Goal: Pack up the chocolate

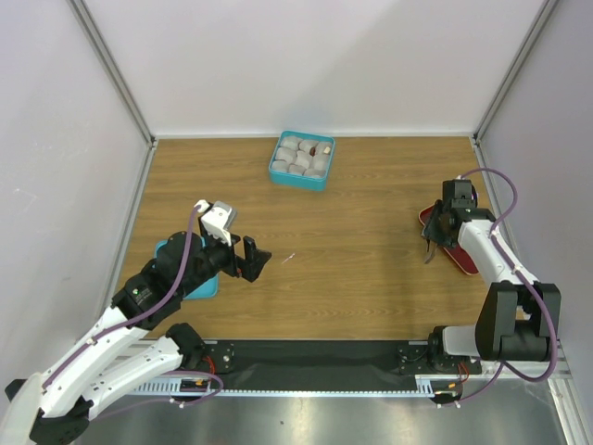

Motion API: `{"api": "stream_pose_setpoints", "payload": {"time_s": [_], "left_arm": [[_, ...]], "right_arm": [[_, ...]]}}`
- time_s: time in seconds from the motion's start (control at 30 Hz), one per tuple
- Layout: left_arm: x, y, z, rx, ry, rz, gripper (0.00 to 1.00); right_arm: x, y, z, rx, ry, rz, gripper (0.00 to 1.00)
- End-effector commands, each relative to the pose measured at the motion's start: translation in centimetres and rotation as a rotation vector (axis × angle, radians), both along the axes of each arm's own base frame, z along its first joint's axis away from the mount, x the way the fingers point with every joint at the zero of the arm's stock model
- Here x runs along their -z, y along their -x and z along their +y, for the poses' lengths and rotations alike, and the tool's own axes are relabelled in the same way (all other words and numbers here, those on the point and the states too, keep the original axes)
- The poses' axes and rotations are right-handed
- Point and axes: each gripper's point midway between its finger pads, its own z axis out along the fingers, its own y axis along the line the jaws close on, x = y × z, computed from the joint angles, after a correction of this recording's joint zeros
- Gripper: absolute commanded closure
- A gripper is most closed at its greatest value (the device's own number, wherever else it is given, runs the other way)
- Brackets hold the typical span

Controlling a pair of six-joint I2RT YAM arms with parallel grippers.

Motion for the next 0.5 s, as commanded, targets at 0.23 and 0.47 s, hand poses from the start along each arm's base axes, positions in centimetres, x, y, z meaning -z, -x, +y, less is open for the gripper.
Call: {"api": "stream_pose_setpoints", "payload": {"time_s": [0.23,0.47], "left_arm": [[-1.0,-0.2,0.0,0.005,0.010,-0.043,0.00],[-1.0,-0.2,0.0,0.004,0.010,-0.044,0.00]], "right_arm": [[-2.5,-0.5,-0.1,-0.026,0.007,-0.033,0.59],[-4.4,-0.7,-0.2,-0.026,0.017,-0.067,0.61]]}}
